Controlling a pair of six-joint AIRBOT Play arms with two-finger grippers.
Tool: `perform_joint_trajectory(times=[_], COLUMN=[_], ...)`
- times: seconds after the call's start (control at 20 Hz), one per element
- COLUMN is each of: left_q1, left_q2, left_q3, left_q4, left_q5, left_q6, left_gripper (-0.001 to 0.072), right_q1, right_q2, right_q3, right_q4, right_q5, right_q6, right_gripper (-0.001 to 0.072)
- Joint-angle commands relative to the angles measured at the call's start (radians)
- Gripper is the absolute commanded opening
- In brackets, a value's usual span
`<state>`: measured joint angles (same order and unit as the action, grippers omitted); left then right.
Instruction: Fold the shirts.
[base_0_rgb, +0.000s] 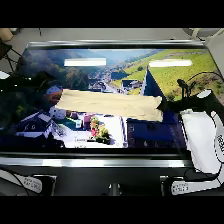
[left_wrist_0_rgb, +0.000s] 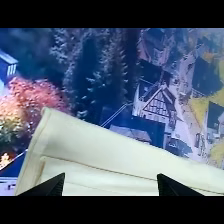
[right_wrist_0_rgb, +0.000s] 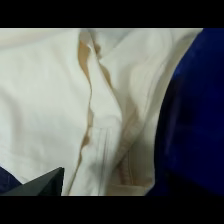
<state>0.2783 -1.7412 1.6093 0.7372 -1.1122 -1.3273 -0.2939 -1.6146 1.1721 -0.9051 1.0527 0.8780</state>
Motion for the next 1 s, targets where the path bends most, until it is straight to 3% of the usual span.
perform_joint_trajectory(times=[0.0, 0.2, 0.25, 0.3, 0.4, 0.45, 0.5, 0.55, 0.75, 0.95], left_q1=[-0.037, -0.126, -0.156, -0.187, -0.259, -0.301, -0.345, -0.399, -0.615, -0.749], left_q2=[0.083, 0.132, 0.13, 0.126, 0.106, 0.091, 0.074, 0.05, -0.071, -0.165], left_q3=[0.003, 0.003, 0.003, 0.003, 0.002, 0.002, 0.002, 0.002, 0.003, 0.003], left_q4=[0.0, 0.0, 0.0, 0.0, 0.0, 0.0, 0.0, 0.0, -0.001, -0.002], left_q5=[-0.058, -0.068, -0.067, -0.066, -0.066, -0.066, -0.066, -0.043, 0.09, 0.163], left_q6=[0.0, 0.003, 0.003, 0.003, 0.003, 0.002, 0.003, 0.003, -0.021, -0.072], left_gripper=[0.0703, 0.0704, 0.0704, 0.0704, 0.0693, 0.0543, 0.023, 0.003, 0.0027, 0.0027], right_q1=[-0.001, 0.06, 0.085, 0.103, 0.111, 0.111, 0.111, 0.111, 0.111, 0.111], right_q2=[-0.058, -0.118, -0.121, -0.121, -0.115, -0.1, -0.069, -0.03, 0.154, 0.337], right_q3=[0.0, 0.0, 0.0, 0.001, 0.001, 0.001, 0.001, 0.003, 0.003, 0.003], right_q4=[0.041, 0.091, 0.092, 0.099, 0.173, 0.218, 0.248, 0.255, 0.232, 0.115], right_q5=[0.038, -0.016, -0.053, -0.076, -0.077, -0.075, -0.076, -0.075, 0.011, 0.188], right_q6=[0.022, 0.106, 0.137, 0.151, 0.15, 0.112, 0.056, 0.026, 0.019, 0.092], right_gripper=[0.0715, 0.0704, 0.0661, 0.0552, 0.0024, 0.0016, 0.0015, 0.0015, 0.0015, 0.0015])
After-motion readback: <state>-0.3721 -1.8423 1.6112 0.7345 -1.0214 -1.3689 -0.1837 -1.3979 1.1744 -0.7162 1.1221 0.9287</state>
